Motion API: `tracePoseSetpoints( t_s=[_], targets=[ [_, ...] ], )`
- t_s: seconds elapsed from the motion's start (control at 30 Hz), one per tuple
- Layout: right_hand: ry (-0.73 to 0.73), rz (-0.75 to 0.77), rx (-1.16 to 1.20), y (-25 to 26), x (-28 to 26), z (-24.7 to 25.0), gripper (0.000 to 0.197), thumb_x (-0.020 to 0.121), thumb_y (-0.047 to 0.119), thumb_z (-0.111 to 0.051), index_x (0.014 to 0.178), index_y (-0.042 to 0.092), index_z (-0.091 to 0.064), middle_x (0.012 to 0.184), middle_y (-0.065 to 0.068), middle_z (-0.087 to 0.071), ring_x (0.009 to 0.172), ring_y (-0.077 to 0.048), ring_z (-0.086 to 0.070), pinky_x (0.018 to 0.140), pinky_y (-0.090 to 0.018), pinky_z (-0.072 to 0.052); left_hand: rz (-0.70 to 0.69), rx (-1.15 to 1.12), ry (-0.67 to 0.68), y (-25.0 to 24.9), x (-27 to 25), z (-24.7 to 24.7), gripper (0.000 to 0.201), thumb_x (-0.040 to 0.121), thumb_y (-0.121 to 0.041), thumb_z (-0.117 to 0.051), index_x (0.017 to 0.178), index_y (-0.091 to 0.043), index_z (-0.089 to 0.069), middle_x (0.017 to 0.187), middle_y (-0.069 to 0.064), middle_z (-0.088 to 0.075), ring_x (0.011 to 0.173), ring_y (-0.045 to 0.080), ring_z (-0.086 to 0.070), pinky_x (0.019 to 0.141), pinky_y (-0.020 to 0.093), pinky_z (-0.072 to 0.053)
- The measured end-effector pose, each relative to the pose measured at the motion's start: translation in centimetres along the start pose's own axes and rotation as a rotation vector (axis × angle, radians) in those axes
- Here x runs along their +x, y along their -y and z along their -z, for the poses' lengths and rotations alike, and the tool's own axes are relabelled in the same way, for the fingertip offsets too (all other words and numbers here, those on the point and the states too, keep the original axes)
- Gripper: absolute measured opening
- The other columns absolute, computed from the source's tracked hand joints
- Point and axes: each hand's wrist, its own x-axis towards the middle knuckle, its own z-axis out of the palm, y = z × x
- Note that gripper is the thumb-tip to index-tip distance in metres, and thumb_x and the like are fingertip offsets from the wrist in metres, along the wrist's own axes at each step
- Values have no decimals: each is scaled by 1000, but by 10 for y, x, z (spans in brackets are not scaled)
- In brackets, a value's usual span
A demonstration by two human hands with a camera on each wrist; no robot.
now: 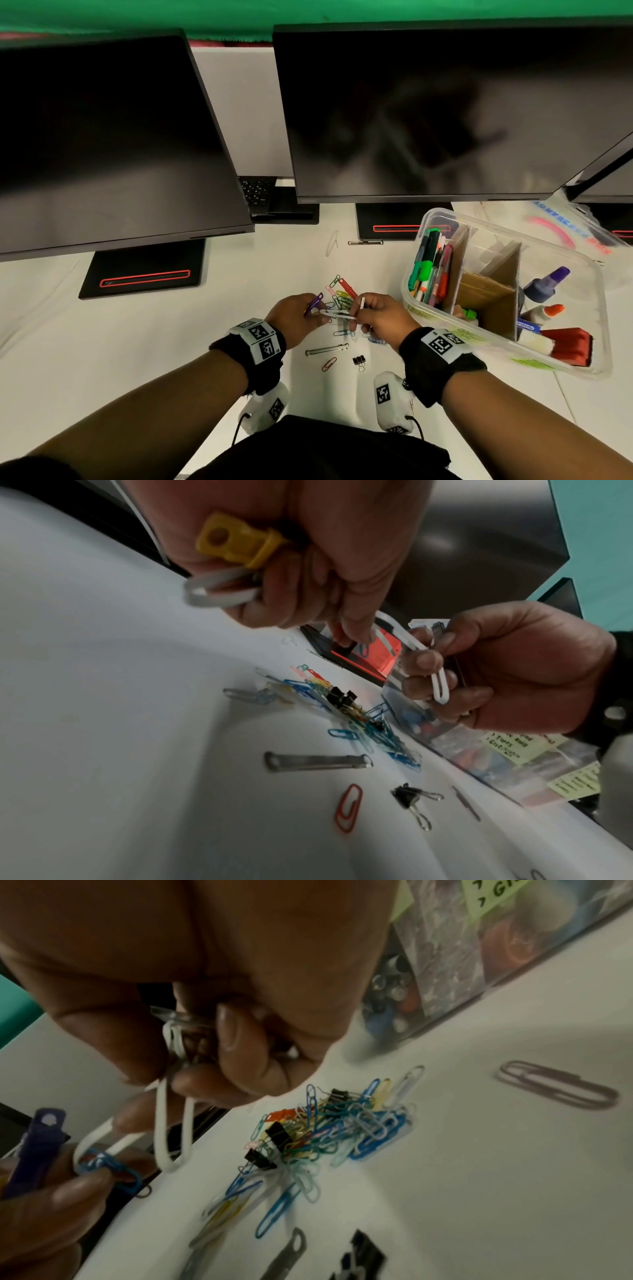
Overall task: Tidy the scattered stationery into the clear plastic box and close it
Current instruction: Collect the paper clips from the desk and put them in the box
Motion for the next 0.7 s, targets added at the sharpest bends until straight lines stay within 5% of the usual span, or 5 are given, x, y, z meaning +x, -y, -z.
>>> tracePoseSetpoints(
  t_s=[0.17,0.3,0.47,0.6,0.7],
  targets=[
    [-25,112,-228,-3,3,-5,26,79,-1,-67,71,22,-60,63,3,-60,54,-7,-49,59,-22,-41,-20,27,1,3,4,-1,22,92,-27,-57,102,-10,-64,70,-6,-51,69,13,-46,59,17,-33],
    [-109,195,-459,-2,1,-10,14,83,13,-69,77,22,-59,64,9,-51,52,-1,-42,50,-9,-33,-22,-4,8,4,5,-1,21,94,-24,-53,98,-8,-65,64,-10,-47,66,13,-44,58,17,-33],
    [-200,253,-576,1,7,-11,8,85,12,-67,88,6,-70,86,0,-52,77,-13,-48,59,-9,-32,-5,-41,33,4,4,2,20,91,-31,-56,86,-14,-64,66,-2,-51,68,18,-45,63,25,-36],
    [-174,193,-480,-1,9,-11,8,82,11,-70,77,15,-66,76,0,-58,65,-8,-48,54,-5,-35,-6,-77,21,6,5,4,15,89,-33,-60,81,-20,-62,69,0,-55,68,16,-47,68,27,-39],
    [-210,163,-414,-6,12,-7,21,80,14,-73,69,20,-56,65,8,-54,62,-4,-46,58,-14,-39,-7,-31,5,8,5,6,22,92,-33,-55,81,-15,-62,70,1,-56,67,16,-47,63,24,-37]
  ],
)
